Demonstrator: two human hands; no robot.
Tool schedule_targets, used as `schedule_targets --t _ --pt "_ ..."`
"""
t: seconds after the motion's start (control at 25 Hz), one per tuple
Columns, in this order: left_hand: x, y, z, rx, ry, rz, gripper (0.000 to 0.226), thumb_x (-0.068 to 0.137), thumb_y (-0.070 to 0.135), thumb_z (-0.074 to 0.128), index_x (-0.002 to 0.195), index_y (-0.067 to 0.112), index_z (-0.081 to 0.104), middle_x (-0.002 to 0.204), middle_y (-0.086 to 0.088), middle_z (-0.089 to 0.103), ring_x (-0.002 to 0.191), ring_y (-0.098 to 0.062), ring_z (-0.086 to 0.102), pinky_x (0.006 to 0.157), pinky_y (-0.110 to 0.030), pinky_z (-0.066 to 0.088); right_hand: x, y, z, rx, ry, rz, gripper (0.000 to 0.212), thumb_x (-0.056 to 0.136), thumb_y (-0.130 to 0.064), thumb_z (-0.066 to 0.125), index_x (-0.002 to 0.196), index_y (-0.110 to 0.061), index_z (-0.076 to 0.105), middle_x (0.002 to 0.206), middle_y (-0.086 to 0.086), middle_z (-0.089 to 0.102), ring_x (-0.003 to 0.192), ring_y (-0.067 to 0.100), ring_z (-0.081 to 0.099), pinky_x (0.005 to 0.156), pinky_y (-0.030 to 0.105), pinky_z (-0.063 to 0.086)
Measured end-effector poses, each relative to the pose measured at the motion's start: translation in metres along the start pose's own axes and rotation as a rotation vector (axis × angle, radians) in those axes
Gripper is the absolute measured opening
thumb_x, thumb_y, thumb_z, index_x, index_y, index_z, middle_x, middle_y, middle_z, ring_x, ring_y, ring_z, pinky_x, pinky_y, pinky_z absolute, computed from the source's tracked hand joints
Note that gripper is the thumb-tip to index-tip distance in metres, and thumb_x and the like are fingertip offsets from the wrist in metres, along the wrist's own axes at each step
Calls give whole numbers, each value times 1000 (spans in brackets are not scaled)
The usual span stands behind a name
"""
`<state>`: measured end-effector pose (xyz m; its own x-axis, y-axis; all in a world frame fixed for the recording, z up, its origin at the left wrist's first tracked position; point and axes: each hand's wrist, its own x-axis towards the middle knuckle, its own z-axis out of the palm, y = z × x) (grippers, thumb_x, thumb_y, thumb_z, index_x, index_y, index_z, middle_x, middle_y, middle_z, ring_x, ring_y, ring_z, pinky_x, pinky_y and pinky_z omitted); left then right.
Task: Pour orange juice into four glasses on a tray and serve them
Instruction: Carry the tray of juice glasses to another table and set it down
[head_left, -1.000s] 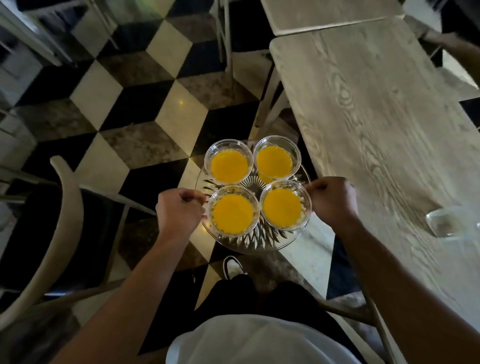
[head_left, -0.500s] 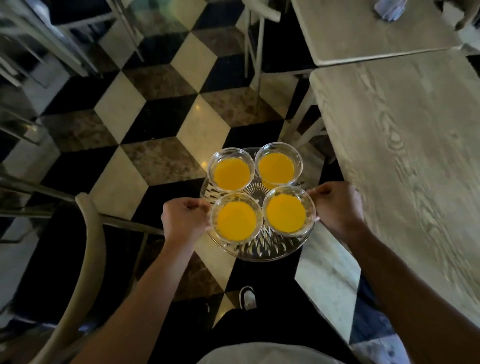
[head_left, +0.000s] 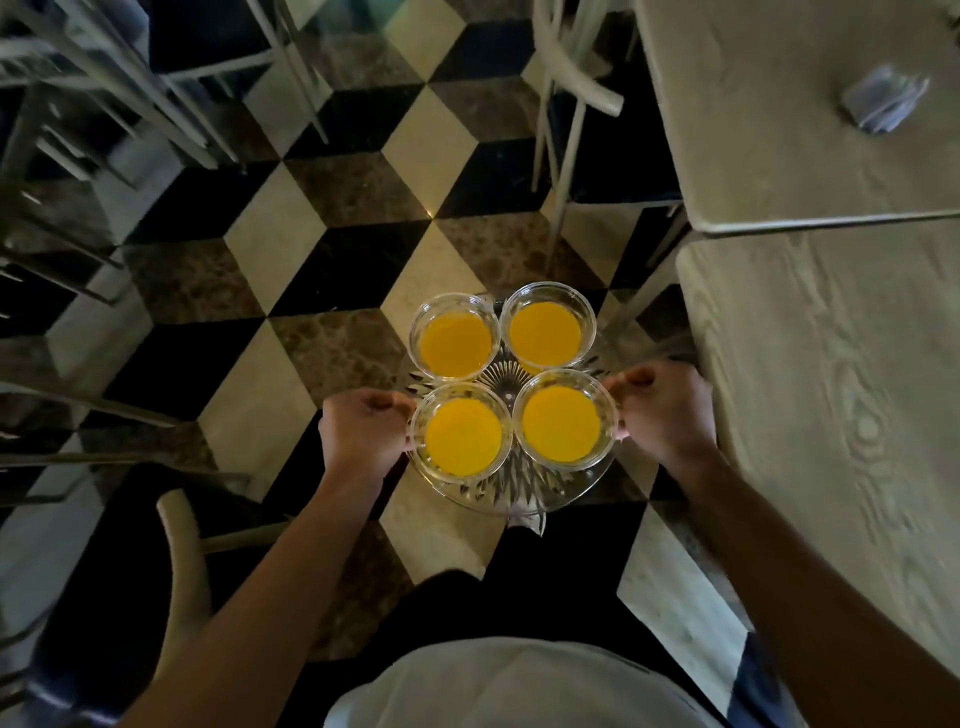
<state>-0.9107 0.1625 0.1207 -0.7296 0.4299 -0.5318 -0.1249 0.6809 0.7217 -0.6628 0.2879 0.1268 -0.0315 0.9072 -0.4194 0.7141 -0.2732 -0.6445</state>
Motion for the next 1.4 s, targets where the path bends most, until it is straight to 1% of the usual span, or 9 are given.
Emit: schedule_targets --t 0.16,0.28,0.4,0.56,0.68,0.88,1.04,1.24,1.4 --pt "48 42 12 2 11 -2 29 85 -2 83 68 19 77 61 1 75 41 4 63 40 -11 46 51 -41 3 -10 4 -41 16 91 -10 64 87 -15 79 70 -1 75 51 2 70 42 15 52" --pt "89 67 19 -4 -4 -8 13 86 -4 81 80 8 82 69 -3 75 45 4 66 42 -10 47 88 -69 10 -48 19 -47 16 91 -12 65 84 -17 79 67 -3 75 55 6 71 56 28 61" --pt "133 92 20 12 -61 -24 11 86 -6 79 86 4 83 75 -8 79 54 -7 74 52 -23 61 122 -96 23 -60 43 -30 14 89 -12 68 83 -18 79 66 -6 75 55 5 71 59 31 63" --pt "205 131 18 41 -131 23 10 87 -6 80 84 4 83 75 -12 79 65 -22 80 65 -36 68 166 -141 47 -74 94 -27 8 90 -13 72 89 -17 79 69 -13 68 62 -4 63 46 6 41" --pt "251 157 14 59 -149 64 13 88 -5 79 81 6 83 75 -13 80 67 -26 81 72 -46 70 194 -172 61 -43 99 3 7 91 -14 72 88 -16 78 69 -13 66 62 -5 61 40 0 37" --pt "316 205 12 62 -130 73 25 90 -6 77 72 12 80 76 -14 80 69 -27 81 68 -43 70 250 -226 85 -7 91 9 10 92 -7 69 88 -12 77 71 -8 68 52 -1 62 40 0 37" --pt "361 238 17 66 -121 49 25 91 -3 79 75 15 78 83 -15 80 70 -25 81 69 -42 70 295 -260 97 18 86 22 13 91 -6 68 84 -11 77 65 -11 65 48 -17 58 38 0 36" --pt "424 282 32 70 -98 7 21 86 -6 82 75 11 81 80 -15 80 72 -29 82 71 -49 70 368 -308 106 -8 66 9 9 90 -15 72 84 -16 79 70 -11 70 52 -8 62 41 0 37" --pt "469 329 50 77 -90 -6 10 85 -5 84 86 5 83 76 -13 80 63 -22 80 69 -44 70 432 -346 106 -27 57 -24 14 89 -21 74 76 -24 75 67 -15 67 58 -3 63 49 11 42"
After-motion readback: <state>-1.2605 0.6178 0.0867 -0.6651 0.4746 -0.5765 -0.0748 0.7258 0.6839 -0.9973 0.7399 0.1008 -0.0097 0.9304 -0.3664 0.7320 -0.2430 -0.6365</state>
